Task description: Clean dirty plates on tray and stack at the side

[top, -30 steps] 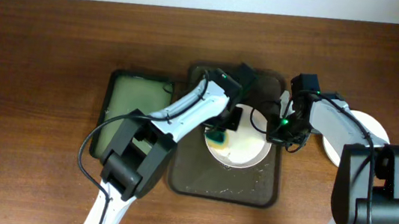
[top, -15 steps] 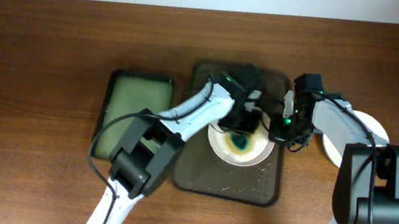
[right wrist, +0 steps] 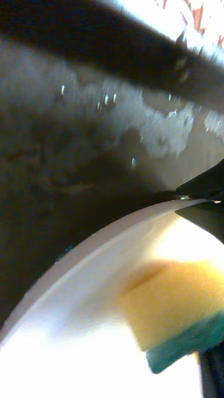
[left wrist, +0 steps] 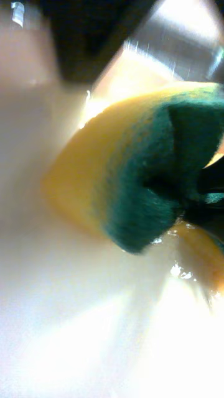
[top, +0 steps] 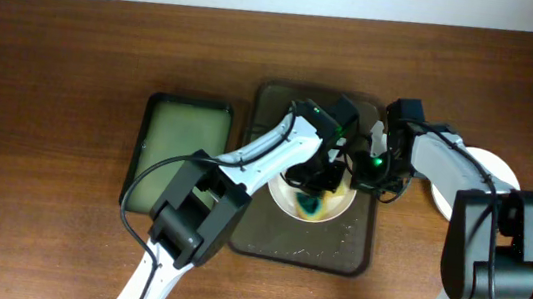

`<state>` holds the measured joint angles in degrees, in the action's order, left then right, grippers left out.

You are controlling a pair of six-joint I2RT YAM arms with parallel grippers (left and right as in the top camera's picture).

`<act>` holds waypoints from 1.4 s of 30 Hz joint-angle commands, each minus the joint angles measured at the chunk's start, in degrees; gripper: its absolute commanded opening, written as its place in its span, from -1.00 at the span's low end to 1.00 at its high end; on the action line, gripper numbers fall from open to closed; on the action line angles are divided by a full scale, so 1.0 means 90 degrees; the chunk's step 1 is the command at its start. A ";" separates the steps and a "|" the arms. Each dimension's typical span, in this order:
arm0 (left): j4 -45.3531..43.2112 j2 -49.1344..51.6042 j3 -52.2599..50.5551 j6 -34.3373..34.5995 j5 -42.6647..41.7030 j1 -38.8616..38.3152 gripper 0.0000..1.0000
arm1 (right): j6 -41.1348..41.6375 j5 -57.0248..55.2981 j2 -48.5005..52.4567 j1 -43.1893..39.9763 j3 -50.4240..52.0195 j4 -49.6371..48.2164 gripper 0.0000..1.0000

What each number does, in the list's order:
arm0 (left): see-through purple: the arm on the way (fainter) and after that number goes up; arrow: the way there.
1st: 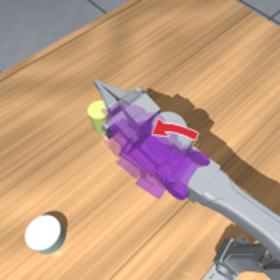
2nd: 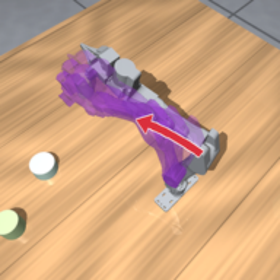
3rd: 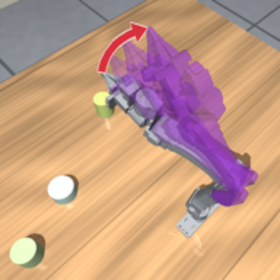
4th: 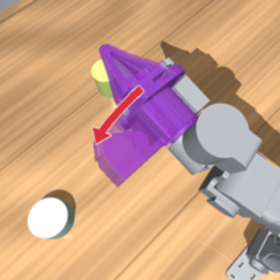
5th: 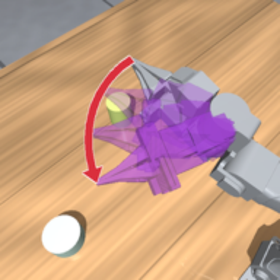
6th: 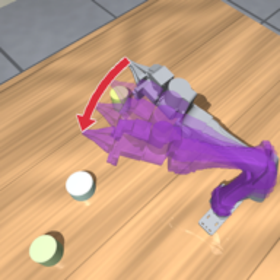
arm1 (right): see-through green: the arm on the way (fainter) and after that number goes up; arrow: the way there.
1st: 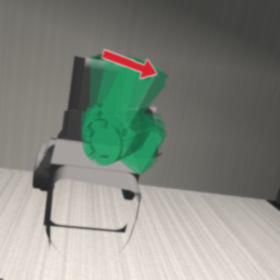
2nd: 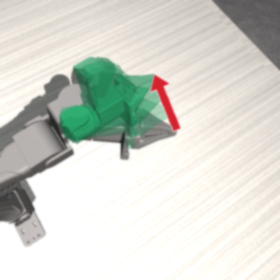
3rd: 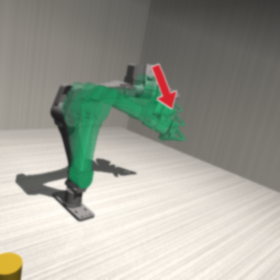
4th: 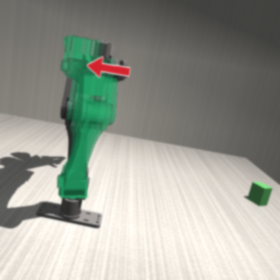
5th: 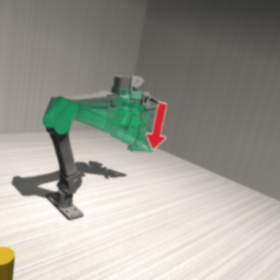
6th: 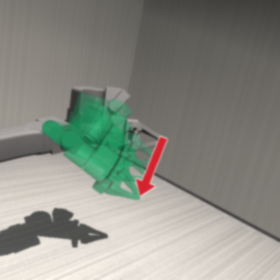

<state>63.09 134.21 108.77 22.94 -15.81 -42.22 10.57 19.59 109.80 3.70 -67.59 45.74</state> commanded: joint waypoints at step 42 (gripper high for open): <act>0.0449 -0.4257 -0.2171 -0.0367 0.2205 0.2936 0.23 | 0.1078 -0.7174 -0.3587 0.3764 0.0019 0.0787 -0.92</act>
<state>66.89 101.82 88.60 20.36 6.57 -16.19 18.85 -30.28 79.70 31.44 -67.29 52.14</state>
